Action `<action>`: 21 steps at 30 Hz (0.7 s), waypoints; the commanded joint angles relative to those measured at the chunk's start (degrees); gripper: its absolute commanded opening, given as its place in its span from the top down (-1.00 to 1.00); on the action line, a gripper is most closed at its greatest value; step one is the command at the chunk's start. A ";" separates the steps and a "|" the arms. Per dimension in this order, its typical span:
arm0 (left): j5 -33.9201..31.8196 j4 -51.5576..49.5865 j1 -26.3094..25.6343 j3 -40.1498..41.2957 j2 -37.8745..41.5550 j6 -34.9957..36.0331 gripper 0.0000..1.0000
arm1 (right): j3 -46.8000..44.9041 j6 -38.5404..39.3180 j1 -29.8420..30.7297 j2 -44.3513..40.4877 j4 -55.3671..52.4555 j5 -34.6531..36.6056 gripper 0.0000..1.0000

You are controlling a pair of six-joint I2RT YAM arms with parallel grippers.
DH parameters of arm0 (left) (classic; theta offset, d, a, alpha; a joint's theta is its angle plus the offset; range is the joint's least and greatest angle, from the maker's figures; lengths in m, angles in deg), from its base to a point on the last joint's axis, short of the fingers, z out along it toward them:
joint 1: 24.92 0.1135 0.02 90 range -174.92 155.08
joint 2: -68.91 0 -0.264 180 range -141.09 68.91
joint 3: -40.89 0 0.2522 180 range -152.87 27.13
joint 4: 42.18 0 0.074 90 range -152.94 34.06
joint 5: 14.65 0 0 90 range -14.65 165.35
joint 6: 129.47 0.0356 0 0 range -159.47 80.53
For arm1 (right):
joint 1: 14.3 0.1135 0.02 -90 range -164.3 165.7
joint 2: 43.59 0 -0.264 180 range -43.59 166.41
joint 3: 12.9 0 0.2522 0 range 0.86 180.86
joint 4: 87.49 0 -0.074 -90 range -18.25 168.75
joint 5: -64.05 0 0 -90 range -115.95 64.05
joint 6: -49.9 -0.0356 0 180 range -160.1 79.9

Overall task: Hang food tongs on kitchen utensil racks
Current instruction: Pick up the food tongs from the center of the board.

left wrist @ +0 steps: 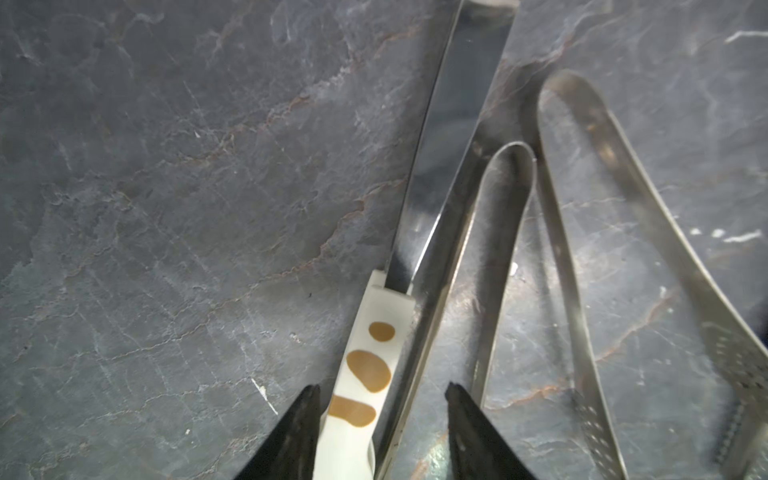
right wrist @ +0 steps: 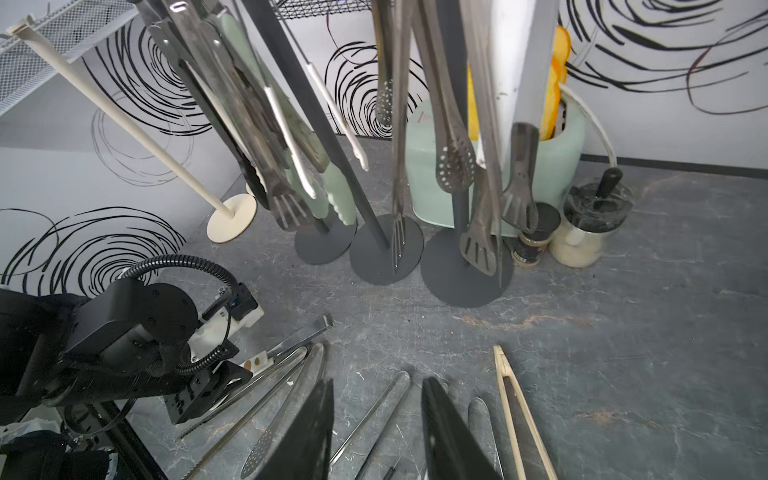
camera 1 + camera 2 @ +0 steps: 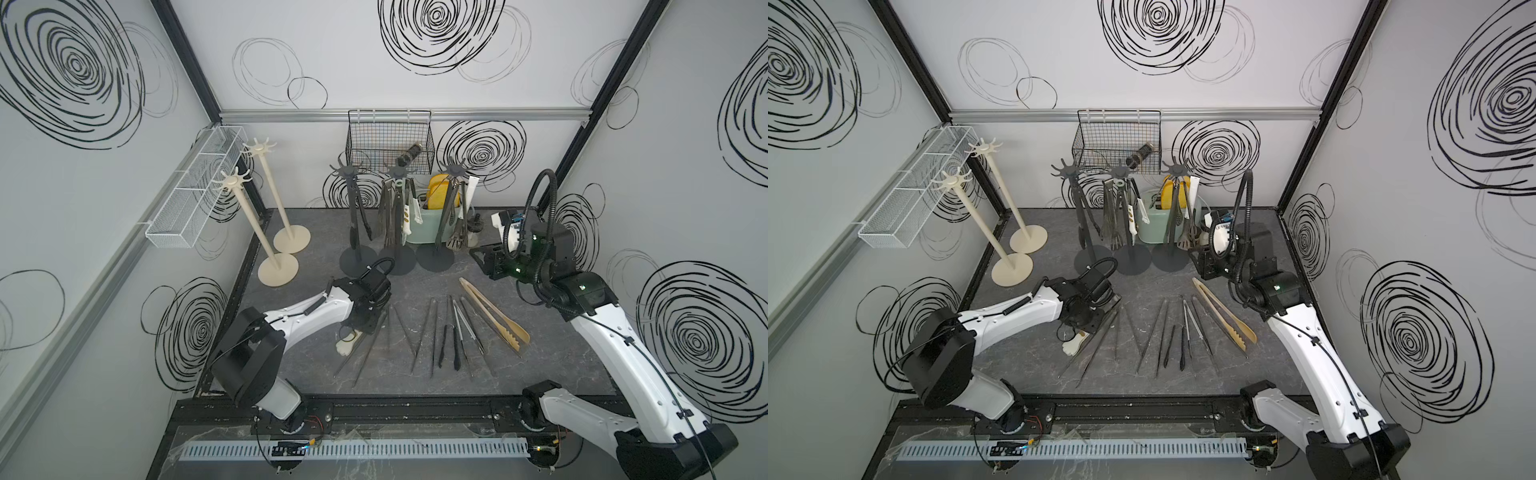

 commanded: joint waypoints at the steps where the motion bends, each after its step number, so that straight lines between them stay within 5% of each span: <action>1: -2.72 -1.95 -0.40 -1.56 -1.95 -1.92 -0.06 | -0.84 1.27 -0.48 -1.04 3.79 -4.88 0.24; 21: -0.72 2.87 2.04 -0.50 -9.88 3.25 -0.01 | -1.74 1.91 -0.72 -1.01 4.50 -4.44 0.23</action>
